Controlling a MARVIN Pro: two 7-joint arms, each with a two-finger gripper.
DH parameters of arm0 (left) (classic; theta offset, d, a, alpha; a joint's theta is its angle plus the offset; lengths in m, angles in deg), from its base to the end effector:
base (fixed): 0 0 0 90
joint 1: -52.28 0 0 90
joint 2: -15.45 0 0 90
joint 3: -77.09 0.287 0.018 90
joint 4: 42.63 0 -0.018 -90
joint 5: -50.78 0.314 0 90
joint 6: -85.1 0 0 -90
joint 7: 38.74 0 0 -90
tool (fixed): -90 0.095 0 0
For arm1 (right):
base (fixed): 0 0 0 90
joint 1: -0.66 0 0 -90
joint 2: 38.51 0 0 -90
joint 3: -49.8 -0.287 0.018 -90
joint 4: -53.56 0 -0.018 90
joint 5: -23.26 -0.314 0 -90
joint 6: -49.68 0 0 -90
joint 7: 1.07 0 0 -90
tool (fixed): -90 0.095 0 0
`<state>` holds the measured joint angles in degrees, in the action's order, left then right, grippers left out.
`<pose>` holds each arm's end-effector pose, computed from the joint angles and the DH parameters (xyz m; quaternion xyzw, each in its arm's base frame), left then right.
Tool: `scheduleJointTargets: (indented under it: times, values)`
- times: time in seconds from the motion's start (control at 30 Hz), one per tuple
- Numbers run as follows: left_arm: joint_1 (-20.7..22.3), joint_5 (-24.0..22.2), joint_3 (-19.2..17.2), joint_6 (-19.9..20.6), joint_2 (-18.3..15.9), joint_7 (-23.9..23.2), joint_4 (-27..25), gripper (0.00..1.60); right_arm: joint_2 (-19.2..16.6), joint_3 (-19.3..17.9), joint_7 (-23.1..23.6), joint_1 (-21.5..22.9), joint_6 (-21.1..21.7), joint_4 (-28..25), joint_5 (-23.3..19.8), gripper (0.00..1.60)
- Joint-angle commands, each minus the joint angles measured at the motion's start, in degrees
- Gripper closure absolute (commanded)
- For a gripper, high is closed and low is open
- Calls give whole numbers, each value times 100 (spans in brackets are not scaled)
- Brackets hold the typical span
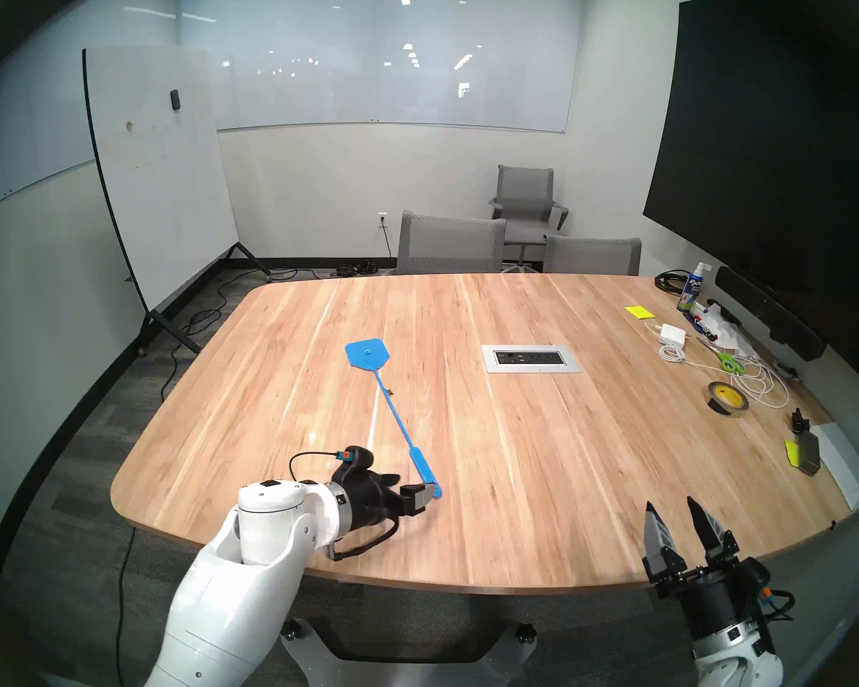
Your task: Swat a bug on table
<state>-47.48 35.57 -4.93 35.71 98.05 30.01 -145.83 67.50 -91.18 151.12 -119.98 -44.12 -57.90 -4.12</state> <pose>0.3411 -0.0692 -0.3367 0.8604 -0.1195 0.4130 0.2735 0.1380 -0.1747 -0.3024 -0.6526 0.0304 -0.7484 0.1140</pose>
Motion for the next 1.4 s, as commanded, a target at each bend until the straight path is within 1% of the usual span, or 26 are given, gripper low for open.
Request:
scheduleJointTargets:
  times: [0.0, 0.23, 0.27, 0.3, 0.33, 0.43, 0.5, 0.53, 0.67, 0.87, 0.9, 0.93, 0.97, 1.1, 1.13, 1.17, 1.2, 1.23, 1.27, 1.3, 1.37]
  values:
    - [-414, 13, -832, -227, -614, -14, -680, 0, -20, 2, 6, 6, -9, -66, -24, 0]
    - [-753, -202, -1527, -487, -1062, 237, -912, 0, -23, 0, 9, 11, -10, -57, -20, 0]
    - [-828, -275, -1671, -517, -1096, 291, -903, 0, -24, 0, 10, 11, -11, -56, -20, 0]
    - [-866, -302, -1701, -553, -1178, 344, -880, 0, -24, 0, 10, 12, -11, -55, -19, 0]
    - [-946, -301, -1864, -634, -1213, 405, -873, 0, -25, 0, 10, 12, -11, -54, -19, 0]
    - [-1055, -450, -2075, -731, -1354, 555, -785, 0, -26, 0, 11, 14, -11, -50, -17, 0]
    - [-1129, -613, -2359, -824, -1364, 621, -719, 0, -27, 0, 11, 14, -11, -49, -17, 0]
    - [-1125, -670, -2363, -880, -1419, 703, -696, 0, -27, -1, 12, 16, -11, -47, -16, 0]
    - [-1158, -1023, -2779, -1071, -1393, 774, -701, 0, -30, -1, 13, 17, -12, -44, -16, 0]
    - [-1278, -1681, -3386, -1480, -1358, 769, -860, 0, -31, -1, 14, 18, -12, -44, -17, 0]
    - [-1334, -1805, -3555, -1558, -1315, 724, -902, 0, -31, -1, 15, 17, -12, -45, -17, 0]
    - [-1377, -1878, -3557, -1672, -1359, 759, -926, 0, -31, -1, 15, 18, -12, -45, -17, 0]
    - [-1429, -1977, -3679, -1719, -1323, 712, -964, 0, -31, -1, 15, 17, -12, -46, -18, 0]
    - [-1723, -2305, -4087, -2126, -1213, 509, -1131, 0, -29, -1, 15, 14, -12, -53, -22, 0]
    - [-1723, -2305, -4087, -2126, -1213, 509, -1131, 0, -29, -1, 15, 14, -12, -53, -22, 0]
    - [-1848, -2385, -4304, -2310, -1113, 320, -1190, 0, -27, 0, 15, 12, -12, -58, -25, 0]
    - [-1848, -2385, -4304, -2310, -1113, 320, -1190, 0, -27, 0, 15, 12, -12, -58, -25, 0]
    - [-1938, -2426, -4468, -2465, -988, 138, -1227, 0, -25, 1, 13, 9, -11, -63, -27, 0]
    - [-1997, -2368, -4494, -2575, -954, 101, -1257, 0, -23, 1, 11, 7, -10, -67, -30, 0]
    - [-1997, -2368, -4494, -2575, -954, 101, -1257, 0, -23, 1, 11, 7, -10, -67, -30, 0]
    - [-2057, -2379, -4544, -2749, -879, -83, -1251, 0, -20, 3, 8, 3, -9, -74, -33, 0]
